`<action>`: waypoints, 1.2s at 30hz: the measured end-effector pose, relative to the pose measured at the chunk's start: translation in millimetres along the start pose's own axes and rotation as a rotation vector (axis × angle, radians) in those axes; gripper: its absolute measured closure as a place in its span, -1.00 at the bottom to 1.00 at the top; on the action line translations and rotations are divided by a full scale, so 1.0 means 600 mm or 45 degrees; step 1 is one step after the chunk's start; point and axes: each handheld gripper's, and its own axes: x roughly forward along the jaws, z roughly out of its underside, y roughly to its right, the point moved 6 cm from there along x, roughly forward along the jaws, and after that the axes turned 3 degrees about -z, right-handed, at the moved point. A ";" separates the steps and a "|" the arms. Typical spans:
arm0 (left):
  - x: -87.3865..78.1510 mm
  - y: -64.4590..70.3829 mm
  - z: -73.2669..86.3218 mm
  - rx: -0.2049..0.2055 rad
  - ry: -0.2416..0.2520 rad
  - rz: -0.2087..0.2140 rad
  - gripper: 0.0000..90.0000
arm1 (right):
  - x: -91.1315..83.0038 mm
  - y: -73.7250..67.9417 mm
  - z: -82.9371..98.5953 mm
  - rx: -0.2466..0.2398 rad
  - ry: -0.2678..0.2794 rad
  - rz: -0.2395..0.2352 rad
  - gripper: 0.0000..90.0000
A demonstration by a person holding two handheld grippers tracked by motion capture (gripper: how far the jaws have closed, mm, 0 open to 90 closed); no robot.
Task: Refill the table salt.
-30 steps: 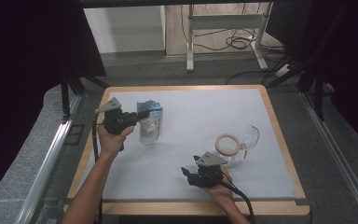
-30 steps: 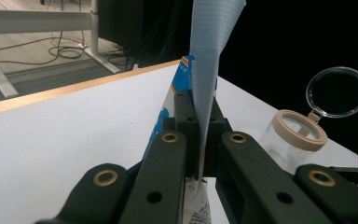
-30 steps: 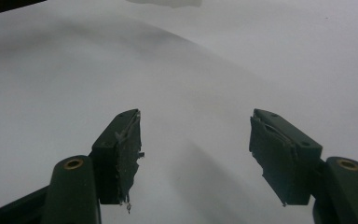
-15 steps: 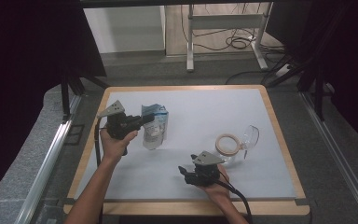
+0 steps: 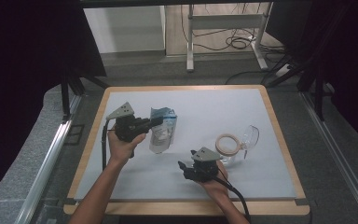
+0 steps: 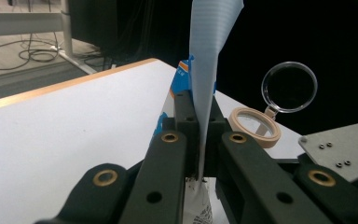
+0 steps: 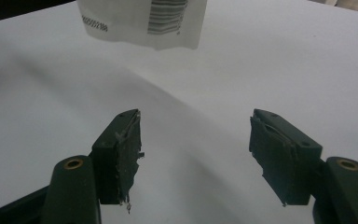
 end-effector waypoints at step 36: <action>0.062 0.086 -0.029 0.026 -0.039 0.170 1.00 | 0.022 -0.002 -0.030 -0.166 0.109 0.179 -0.13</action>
